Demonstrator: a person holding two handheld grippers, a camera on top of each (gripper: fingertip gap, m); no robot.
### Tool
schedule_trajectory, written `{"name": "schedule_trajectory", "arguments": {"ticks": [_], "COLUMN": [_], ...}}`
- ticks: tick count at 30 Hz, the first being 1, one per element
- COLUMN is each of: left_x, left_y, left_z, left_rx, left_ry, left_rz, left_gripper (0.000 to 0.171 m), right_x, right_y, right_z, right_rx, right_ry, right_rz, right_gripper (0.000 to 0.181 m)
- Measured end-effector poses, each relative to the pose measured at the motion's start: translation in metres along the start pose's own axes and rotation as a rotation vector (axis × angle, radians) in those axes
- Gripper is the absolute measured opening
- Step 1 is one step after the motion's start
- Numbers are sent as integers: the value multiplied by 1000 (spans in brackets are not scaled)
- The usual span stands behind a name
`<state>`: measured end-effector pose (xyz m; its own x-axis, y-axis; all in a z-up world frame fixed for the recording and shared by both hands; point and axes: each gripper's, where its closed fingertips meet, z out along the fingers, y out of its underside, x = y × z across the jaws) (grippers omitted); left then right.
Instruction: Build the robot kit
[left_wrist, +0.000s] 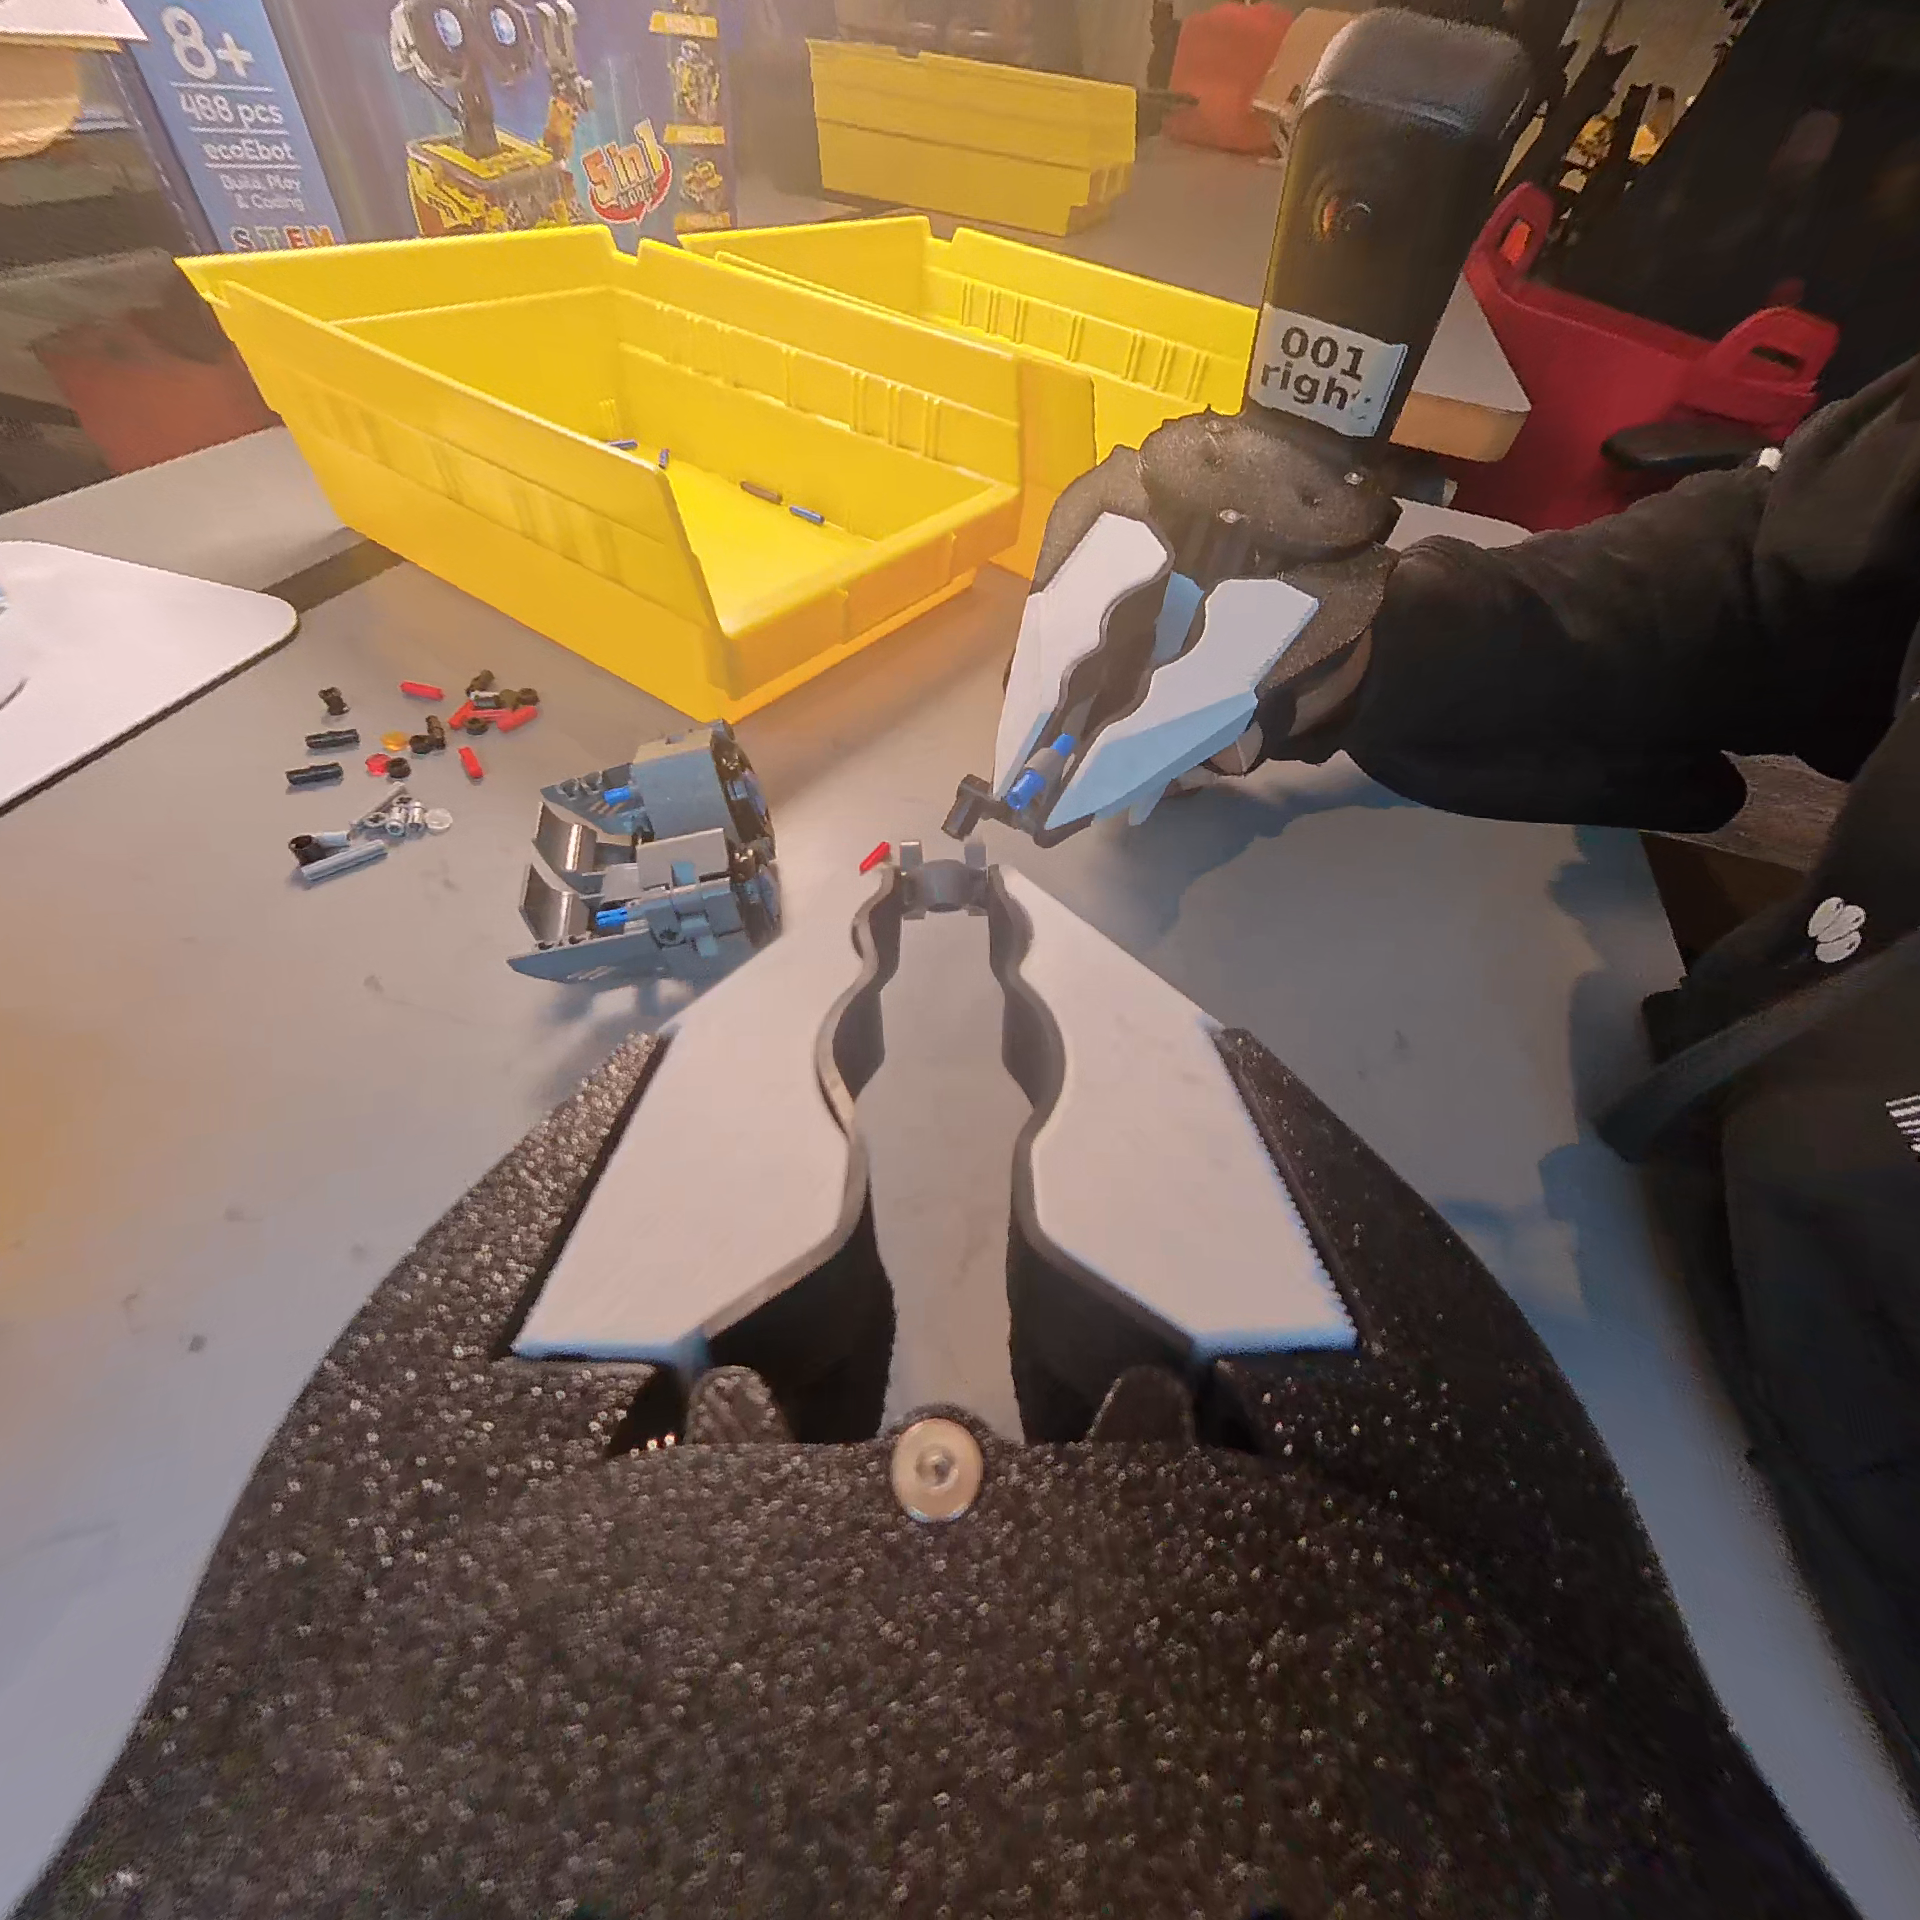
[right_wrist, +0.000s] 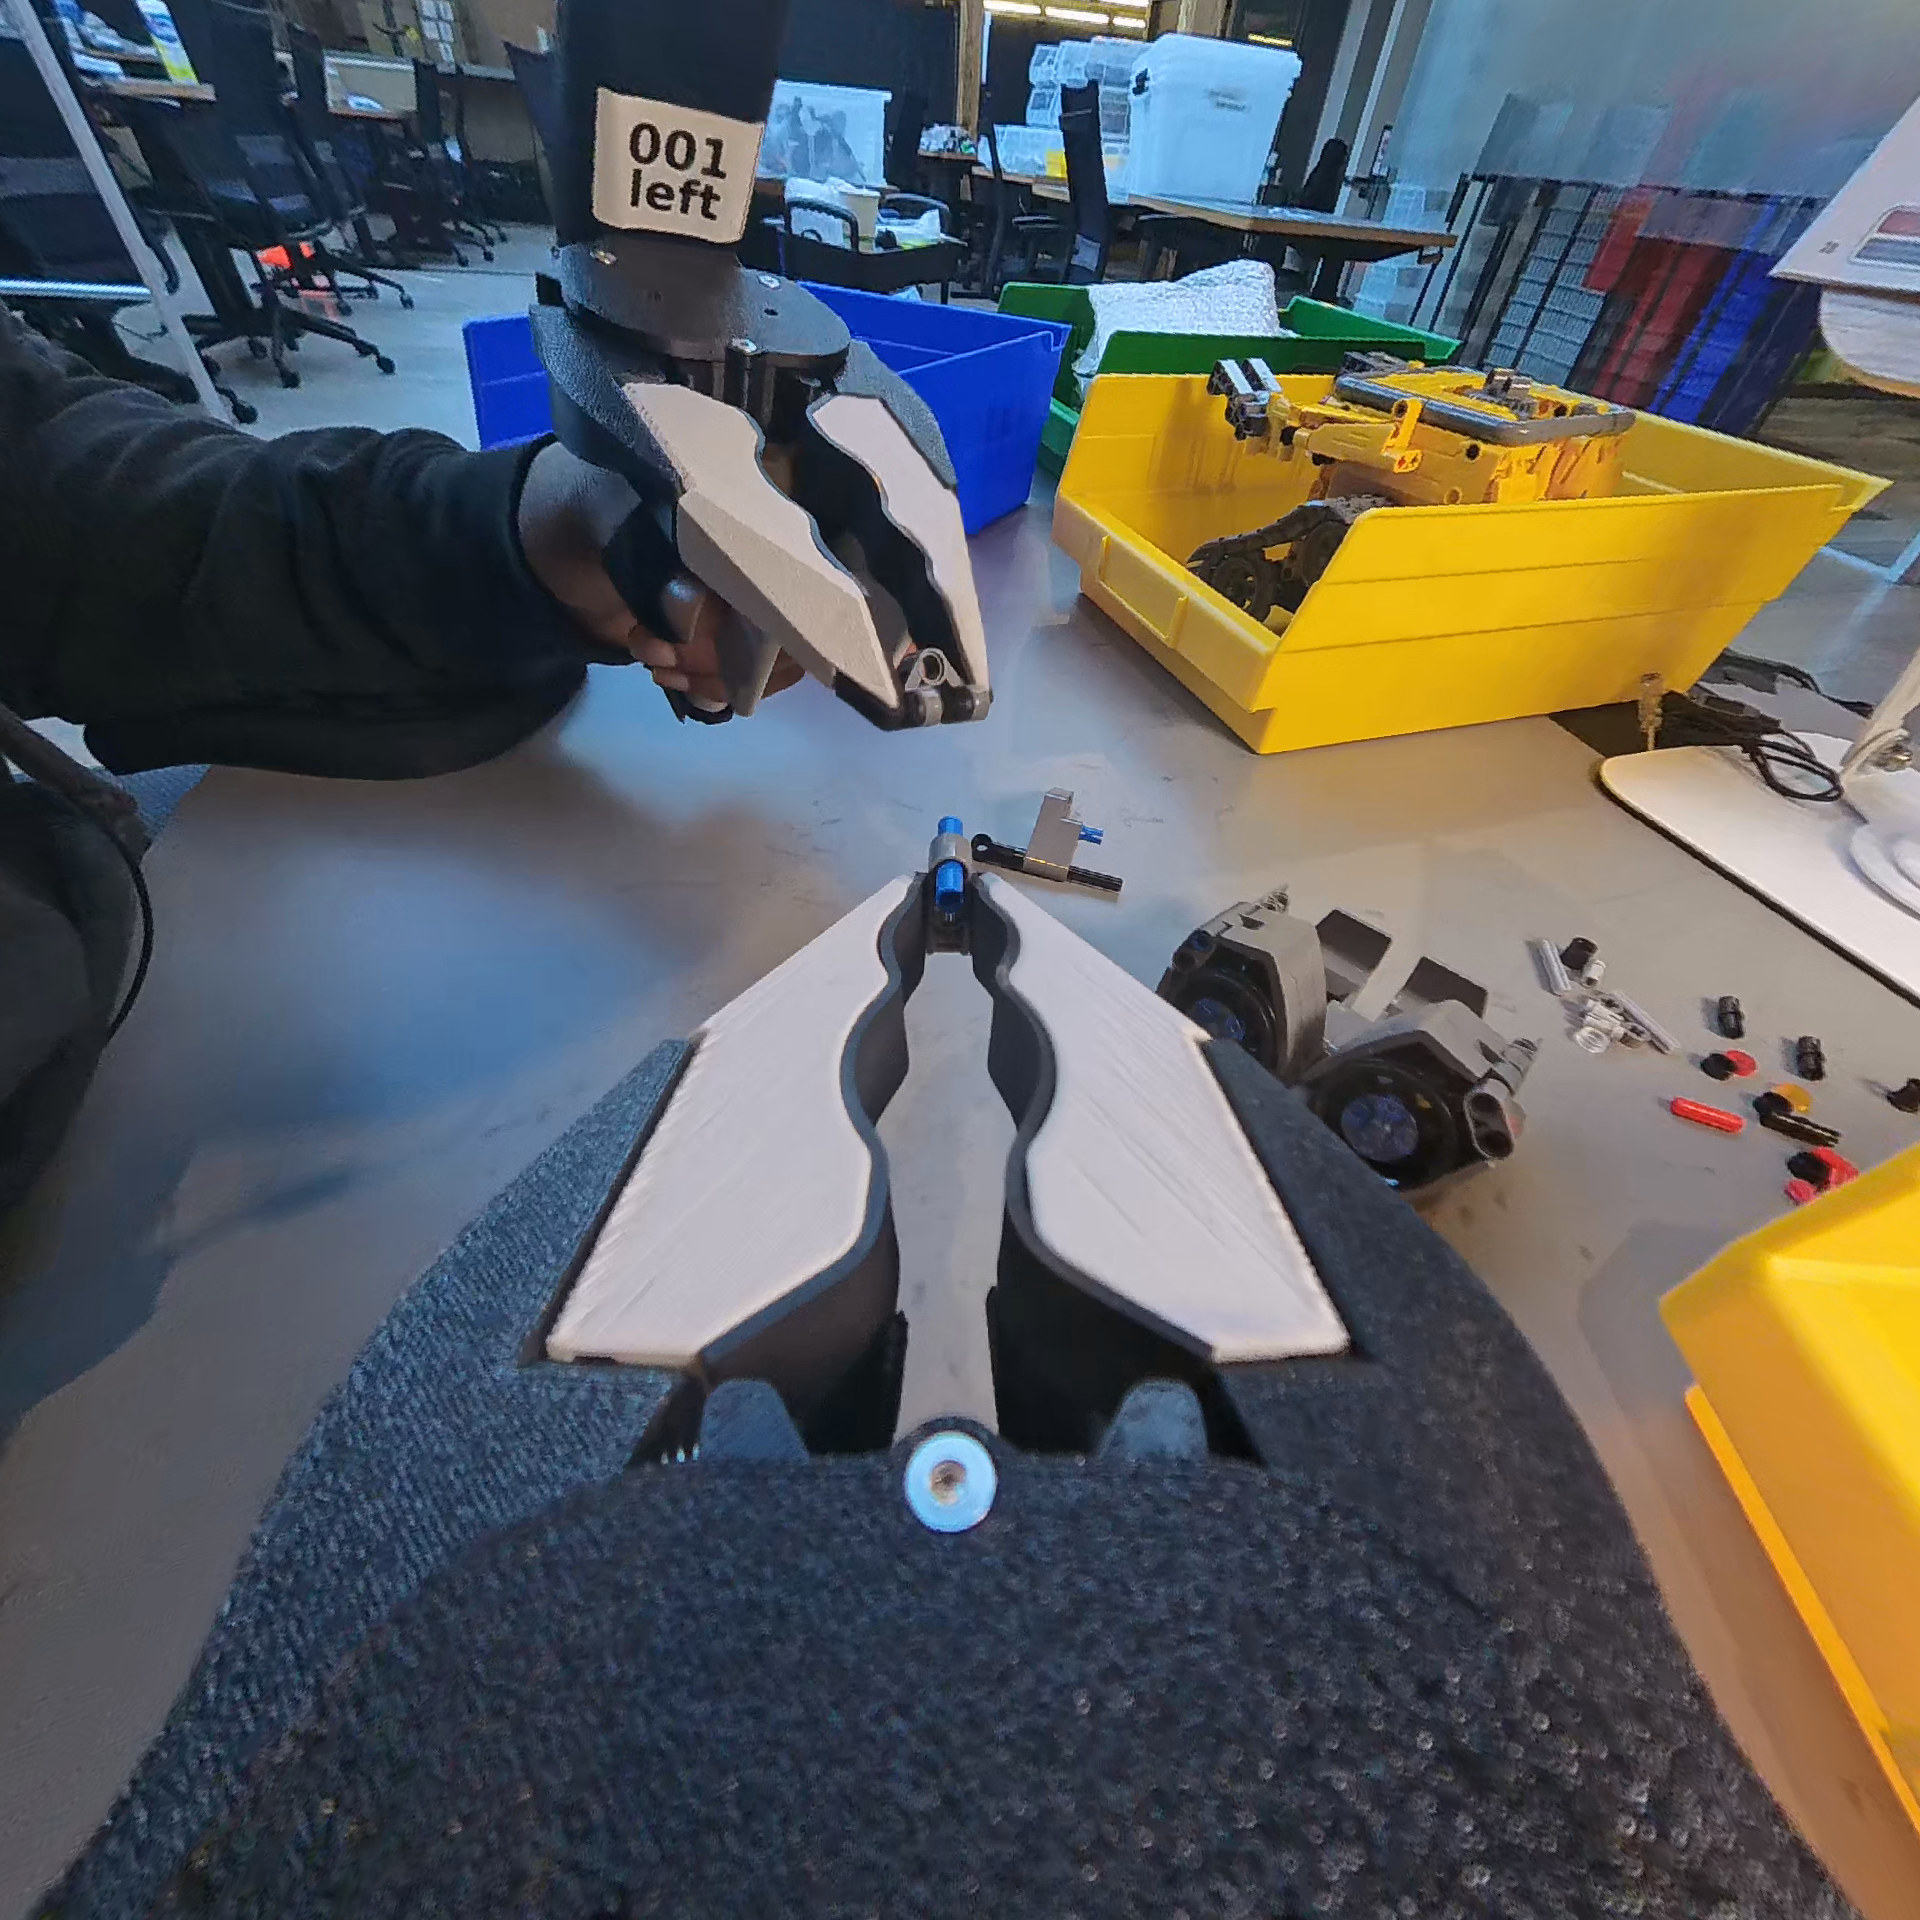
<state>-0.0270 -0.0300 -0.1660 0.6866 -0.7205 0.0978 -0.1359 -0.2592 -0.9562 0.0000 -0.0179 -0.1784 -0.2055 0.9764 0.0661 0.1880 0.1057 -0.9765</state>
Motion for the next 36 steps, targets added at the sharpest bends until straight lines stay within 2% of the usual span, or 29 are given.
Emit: {"name": "schedule_trajectory", "arguments": {"ticks": [5,12,25,36], "left_x": [9,8,10,7], "left_y": [5,6,10,14], "left_z": [8,14,21,25], "left_rx": [-20,-3,-22,-33], "left_ry": [39,47,34,18], "left_rz": [-11,-110,-118,-149], "left_gripper": [16,16,16,16], "right_x": [0,-2,1,6], "right_y": [0,1,7,10], "right_z": [0,5,15,16], "right_rx": [1,-18,-82,-109], "right_ry": [2,20,138,185], "right_rz": [-5,-44,-188,-198], "right_gripper": [6,6,6,6]}}
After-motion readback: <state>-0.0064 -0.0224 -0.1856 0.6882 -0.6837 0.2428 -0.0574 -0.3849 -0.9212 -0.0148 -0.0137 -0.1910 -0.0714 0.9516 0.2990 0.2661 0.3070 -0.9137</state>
